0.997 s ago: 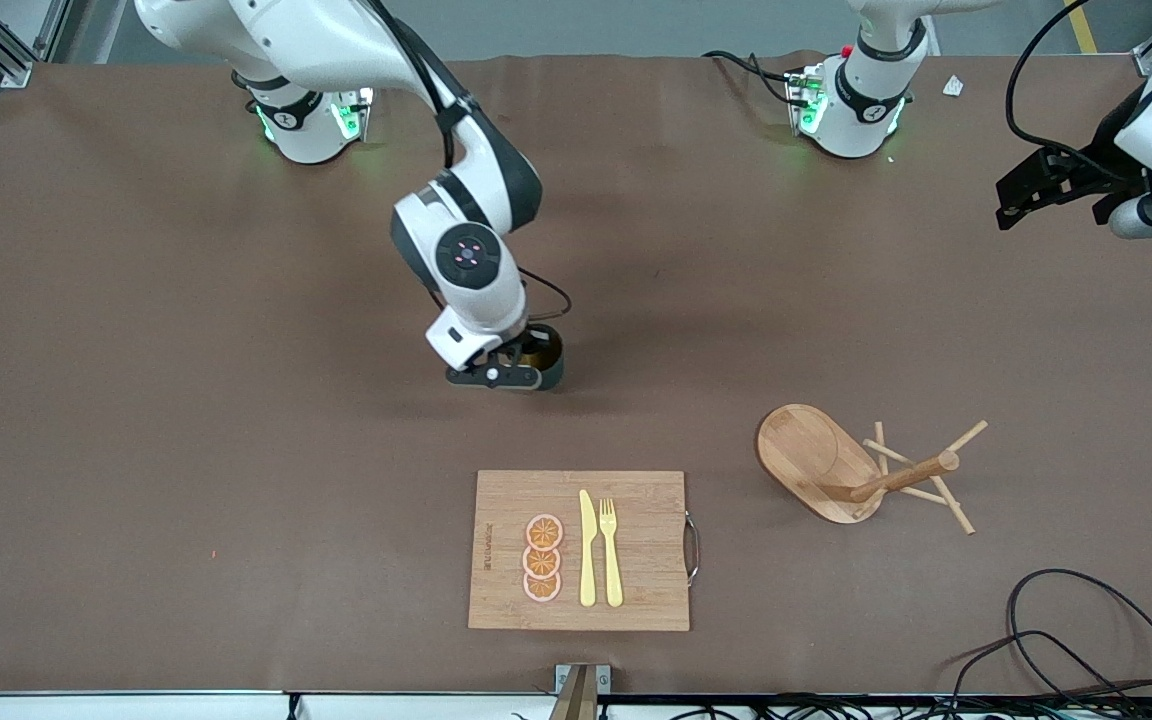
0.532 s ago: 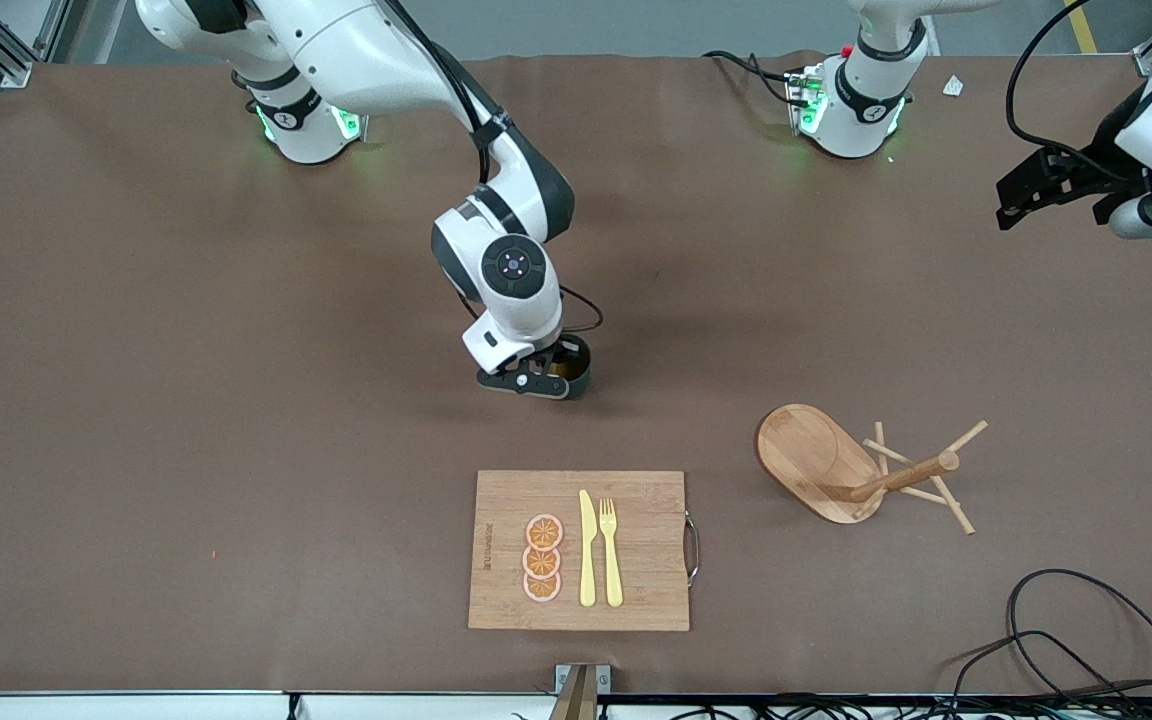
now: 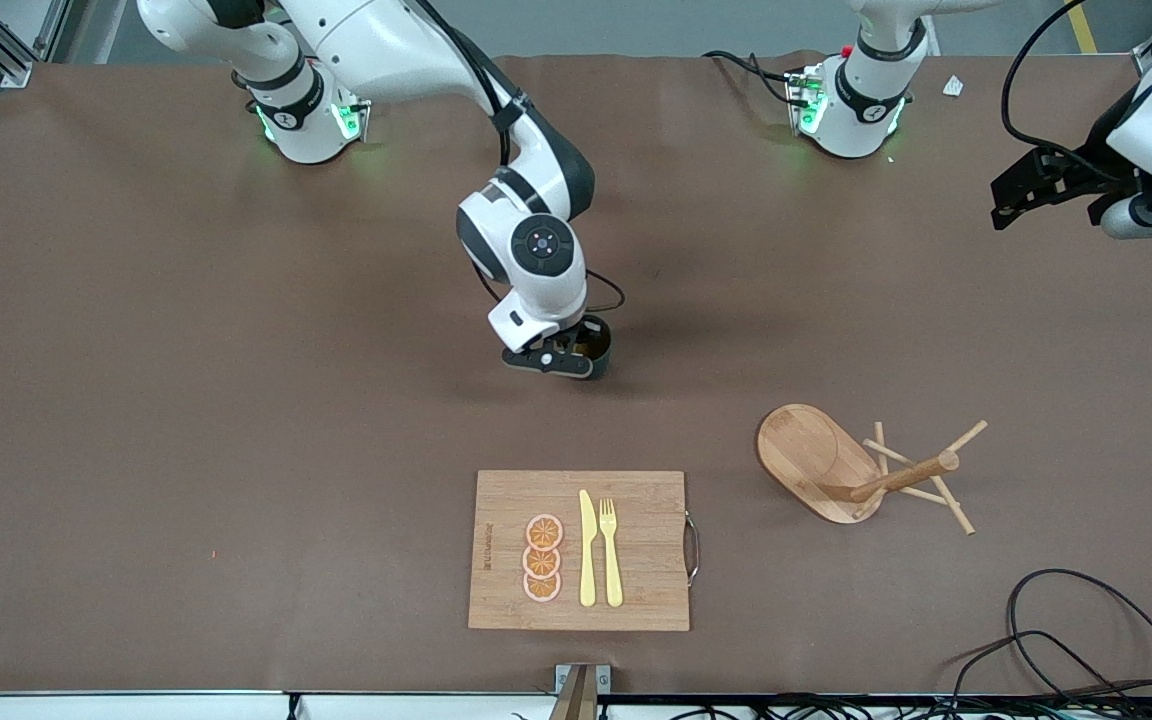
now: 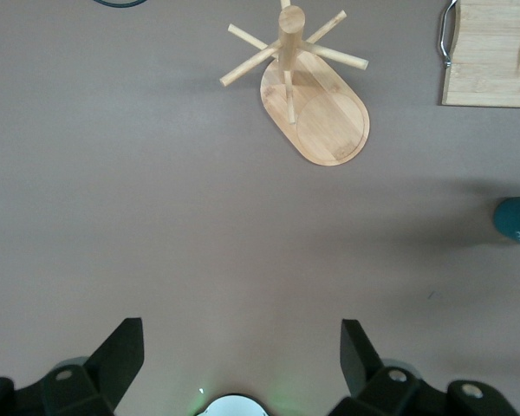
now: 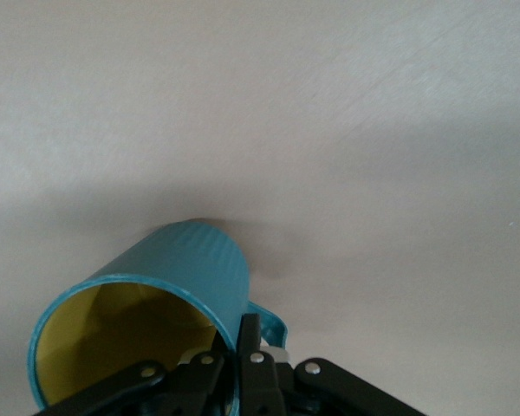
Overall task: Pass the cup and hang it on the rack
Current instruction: 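Set the mug down and open the right gripper while the left gripper approaches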
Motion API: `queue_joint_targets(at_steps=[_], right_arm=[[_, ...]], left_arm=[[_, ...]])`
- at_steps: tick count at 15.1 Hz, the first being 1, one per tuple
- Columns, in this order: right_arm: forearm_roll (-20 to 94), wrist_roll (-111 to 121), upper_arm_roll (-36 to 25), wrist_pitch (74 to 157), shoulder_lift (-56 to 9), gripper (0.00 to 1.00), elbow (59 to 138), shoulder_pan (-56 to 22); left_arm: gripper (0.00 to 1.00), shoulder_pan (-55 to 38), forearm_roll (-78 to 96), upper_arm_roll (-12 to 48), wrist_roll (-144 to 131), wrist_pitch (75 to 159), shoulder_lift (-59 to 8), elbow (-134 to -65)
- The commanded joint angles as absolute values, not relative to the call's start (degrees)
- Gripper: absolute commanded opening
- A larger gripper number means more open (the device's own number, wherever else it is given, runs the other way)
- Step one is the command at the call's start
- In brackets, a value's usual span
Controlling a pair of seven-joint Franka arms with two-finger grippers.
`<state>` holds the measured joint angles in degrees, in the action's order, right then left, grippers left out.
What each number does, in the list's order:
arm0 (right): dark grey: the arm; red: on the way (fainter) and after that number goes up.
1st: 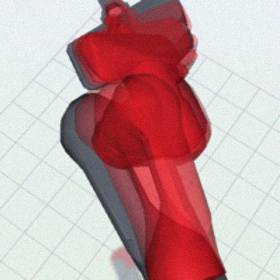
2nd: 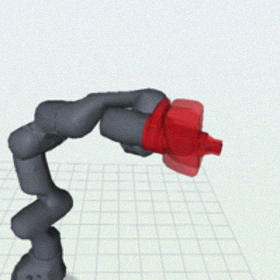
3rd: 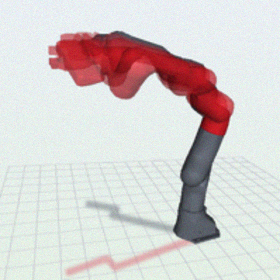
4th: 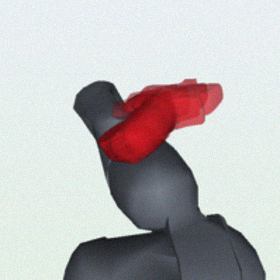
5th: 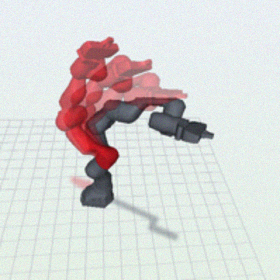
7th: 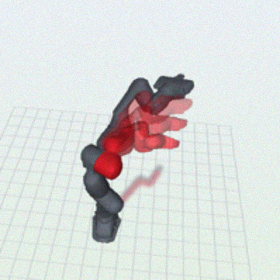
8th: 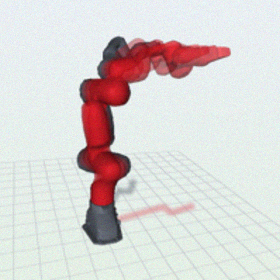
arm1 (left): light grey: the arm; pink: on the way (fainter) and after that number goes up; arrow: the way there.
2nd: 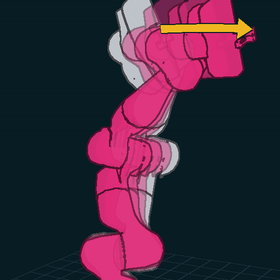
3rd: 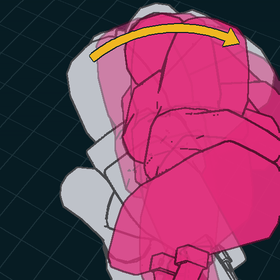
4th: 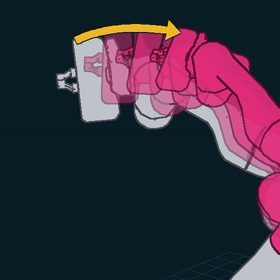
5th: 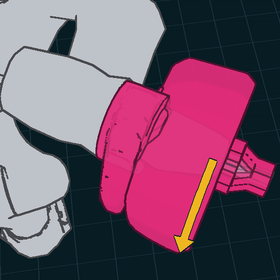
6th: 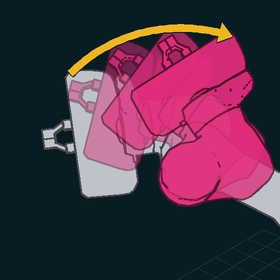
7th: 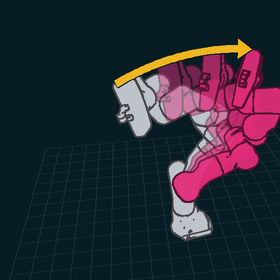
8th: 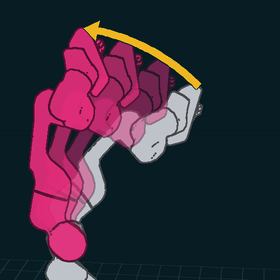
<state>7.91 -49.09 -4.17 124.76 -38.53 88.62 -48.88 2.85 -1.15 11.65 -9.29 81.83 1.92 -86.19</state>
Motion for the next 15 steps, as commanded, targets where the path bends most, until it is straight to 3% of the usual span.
queue_joint_targets(at_steps=[1,2,3,4,5,9,15], right_arm=[[8.88,-49.92,-4.66,124.19,-39.02,0.05,87.36,-50.27],[8.88,-49.75,-4.66,124.10,-39.11,0.15,87.36,-50.45],[8.88,-49.75,-4.66,124.10,-39.02,0.33,87.36,-50.45],[8.88,-49.83,-4.66,124.01,-39.02,0.75,87.36,-50.45],[8.88,-49.75,-4.66,124.01,-38.94,0.99,87.36,-50.45],[8.88,-47.65,-4.66,122.53,-37.53,1.00,87.36,-49.49],[8.97,-34.11,-5.18,104.97,-26.56,1.00,88.15,-40.80]], left_arm=[[1.00,1.59,-0.35,11.69,-10.11,82.26,1.06,-85.25],[1.00,1.41,-0.35,11.69,-10.54,82.53,1.05,-85.43],[1.00,0.88,-0.35,11.78,-10.81,82.62,0.71,-85.34],[1.00,0.18,-0.35,11.86,-10.98,82.62,0.53,-85.25],[1.00,-0.09,-0.44,11.87,-10.99,82.97,0.44,-85.34],[1.00,-1.14,-0.44,12.04,-11.68,83.14,0.35,-85.43],[1.00,-8.34,-1.32,11.95,-24.68,83.32,-0.44,-85.43]])
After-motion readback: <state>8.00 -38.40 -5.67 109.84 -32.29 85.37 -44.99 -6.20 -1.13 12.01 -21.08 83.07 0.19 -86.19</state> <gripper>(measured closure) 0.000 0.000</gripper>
